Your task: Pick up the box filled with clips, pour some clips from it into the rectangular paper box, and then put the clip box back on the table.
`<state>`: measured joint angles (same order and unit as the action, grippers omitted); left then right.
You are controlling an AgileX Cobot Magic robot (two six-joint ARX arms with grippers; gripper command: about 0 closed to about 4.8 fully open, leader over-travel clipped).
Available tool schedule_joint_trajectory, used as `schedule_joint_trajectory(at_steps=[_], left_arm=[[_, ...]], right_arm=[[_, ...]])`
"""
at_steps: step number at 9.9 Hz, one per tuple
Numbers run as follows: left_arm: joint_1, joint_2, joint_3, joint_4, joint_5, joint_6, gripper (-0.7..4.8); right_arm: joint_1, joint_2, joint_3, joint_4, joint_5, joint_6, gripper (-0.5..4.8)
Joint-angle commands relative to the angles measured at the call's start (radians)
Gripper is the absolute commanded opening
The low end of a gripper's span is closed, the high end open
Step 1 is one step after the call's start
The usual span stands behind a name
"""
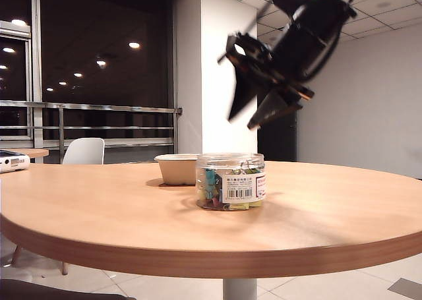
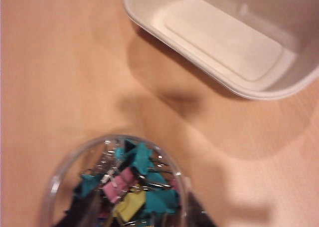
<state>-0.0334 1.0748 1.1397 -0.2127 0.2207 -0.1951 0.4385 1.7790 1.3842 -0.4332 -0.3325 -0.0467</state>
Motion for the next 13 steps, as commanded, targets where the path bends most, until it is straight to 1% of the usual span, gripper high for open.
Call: schedule_joint_trajectory(at_steps=[1, 2, 5, 6, 7, 8, 9, 10, 12, 13], left_arm=[[-0.001, -0.003, 0.004, 0.011, 0.005, 0.0, -0.05], [-0.001, -0.003, 0.004, 0.011, 0.005, 0.0, -0.05], [-0.001, -0.003, 0.004, 0.011, 0.005, 0.0, -0.05], [-0.001, -0.003, 0.004, 0.011, 0.005, 0.0, -0.05], [-0.001, -0.003, 0.004, 0.012, 0.005, 0.0, -0.05], [-0.001, -0.003, 0.004, 0.012, 0.005, 0.0, -0.05], [-0.001, -0.003, 0.004, 0.011, 0.005, 0.0, -0.05], [0.0, -0.003, 0.004, 0.008, 0.005, 0.001, -0.05], [-0.001, 0.004, 0.004, 0.001, 0.005, 0.004, -0.05], [-0.001, 0.017, 0.004, 0.002, 0.018, 0.004, -0.05]], right_arm=[[-0.005, 0.06, 0.005, 0.007, -0.01, -0.13, 2.52], [-0.006, 0.109, 0.005, 0.012, 0.001, -0.138, 2.07], [-0.006, 0.169, 0.005, 0.042, 0.001, -0.138, 2.06], [-0.006, 0.173, 0.005, 0.053, 0.001, -0.138, 1.93], [-0.006, 0.186, 0.005, 0.064, 0.0, -0.138, 1.12], [-0.006, 0.187, 0.005, 0.061, 0.001, -0.138, 1.05], [-0.005, 0.191, 0.005, 0.056, 0.002, -0.138, 0.64], [-0.003, 0.19, 0.006, 0.056, 0.064, -0.138, -0.05], [-0.002, 0.163, 0.077, -0.067, 0.189, -0.137, -0.05], [-0.002, 0.154, 0.113, -0.116, 0.233, -0.137, -0.06]])
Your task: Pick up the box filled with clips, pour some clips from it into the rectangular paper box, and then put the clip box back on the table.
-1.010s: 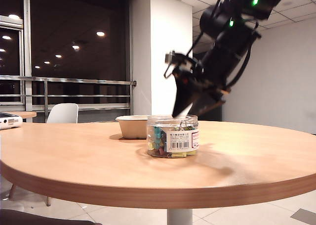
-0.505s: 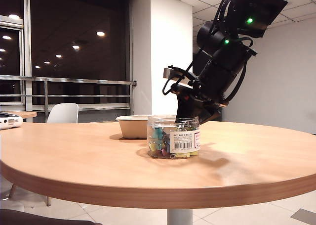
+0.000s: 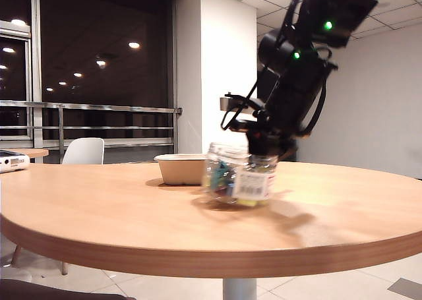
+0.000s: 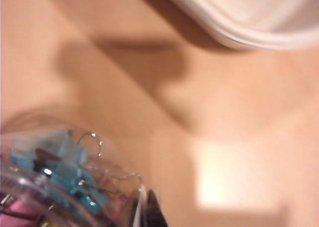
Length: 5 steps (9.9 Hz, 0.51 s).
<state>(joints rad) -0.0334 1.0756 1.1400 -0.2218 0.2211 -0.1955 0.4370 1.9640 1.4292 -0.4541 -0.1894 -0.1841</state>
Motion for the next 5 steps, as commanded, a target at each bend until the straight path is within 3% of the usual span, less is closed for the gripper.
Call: schedule_joint_trajectory(at_steps=[1, 5], left_arm=[[-0.001, 0.027, 0.003, 0.016, 0.03, 0.003, -0.05], [-0.045, 0.147, 0.004, 0.102, 0.067, -0.006, -0.05]], right_arm=[[0.0, -0.04, 0.08, -0.109, 0.108, 0.0, -0.05], [-0.003, -0.129, 0.121, -0.117, 0.23, 0.0, -0.05]])
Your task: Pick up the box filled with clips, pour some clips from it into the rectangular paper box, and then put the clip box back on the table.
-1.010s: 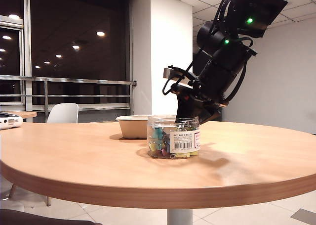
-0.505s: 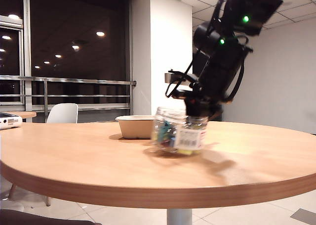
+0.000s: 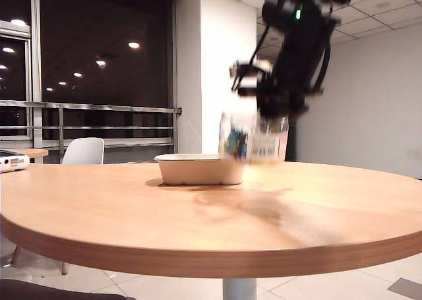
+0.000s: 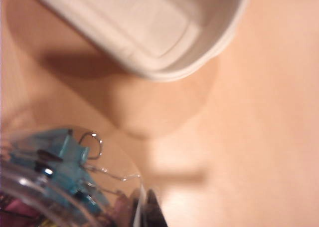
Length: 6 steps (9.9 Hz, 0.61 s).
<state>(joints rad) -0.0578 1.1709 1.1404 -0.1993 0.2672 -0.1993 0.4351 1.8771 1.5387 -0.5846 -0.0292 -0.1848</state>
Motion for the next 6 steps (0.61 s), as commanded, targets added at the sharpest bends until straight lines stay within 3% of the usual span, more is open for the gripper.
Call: schedule_joint_trajectory(at_steps=[1, 2, 4, 6], left_arm=[[-0.028, 0.072, 0.003, 0.096, 0.029, -0.016, -0.05], [-0.038, 0.097, 0.004, 0.114, 0.035, -0.043, -0.05], [-0.059, 0.187, 0.005, 0.147, 0.037, -0.182, -0.05], [-0.059, 0.26, 0.005, 0.169, 0.056, -0.175, -0.05]], right_arm=[[-0.002, -0.053, 0.011, 0.01, 0.094, 0.001, -0.06], [-0.003, -0.065, 0.011, 0.003, 0.116, 0.001, -0.06], [-0.01, -0.098, 0.011, -0.009, 0.161, 0.001, -0.06], [-0.017, -0.113, 0.011, -0.011, 0.16, 0.001, -0.05]])
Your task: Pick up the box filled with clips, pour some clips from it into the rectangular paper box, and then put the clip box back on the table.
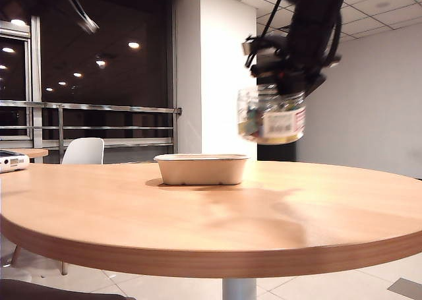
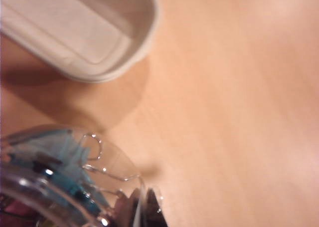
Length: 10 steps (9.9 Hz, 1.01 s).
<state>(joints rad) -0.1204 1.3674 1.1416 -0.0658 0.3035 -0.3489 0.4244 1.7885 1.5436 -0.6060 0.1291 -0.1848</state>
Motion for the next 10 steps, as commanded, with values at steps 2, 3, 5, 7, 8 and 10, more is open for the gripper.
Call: schedule_joint_trajectory(at_steps=[2, 3, 5, 7, 8, 10], left_arm=[[0.001, 0.145, 0.017, 0.076, 0.041, -0.025, -0.05], [0.001, 0.187, 0.04, 0.079, 0.042, -0.025, -0.05], [-0.008, 0.403, 0.241, 0.073, 0.098, -0.025, -0.05], [-0.079, 0.575, 0.356, 0.074, 0.1, 0.024, 3.73], [-0.096, 0.599, 0.368, 0.074, 0.081, 0.024, 3.72], [-0.132, 0.645, 0.388, 0.073, 0.003, 0.05, 3.71]], right_arm=[[-0.013, -0.037, 0.006, 0.002, 0.0, 0.001, -0.05], [-0.015, -0.043, 0.006, -0.001, -0.001, 0.001, -0.05], [-0.015, -0.048, 0.006, 0.008, -0.001, 0.001, -0.05], [-0.015, -0.049, 0.006, 0.005, -0.024, 0.001, -0.05], [-0.015, -0.049, 0.006, 0.005, -0.024, 0.001, -0.05], [-0.015, -0.049, 0.006, 0.005, -0.023, 0.001, -0.05]])
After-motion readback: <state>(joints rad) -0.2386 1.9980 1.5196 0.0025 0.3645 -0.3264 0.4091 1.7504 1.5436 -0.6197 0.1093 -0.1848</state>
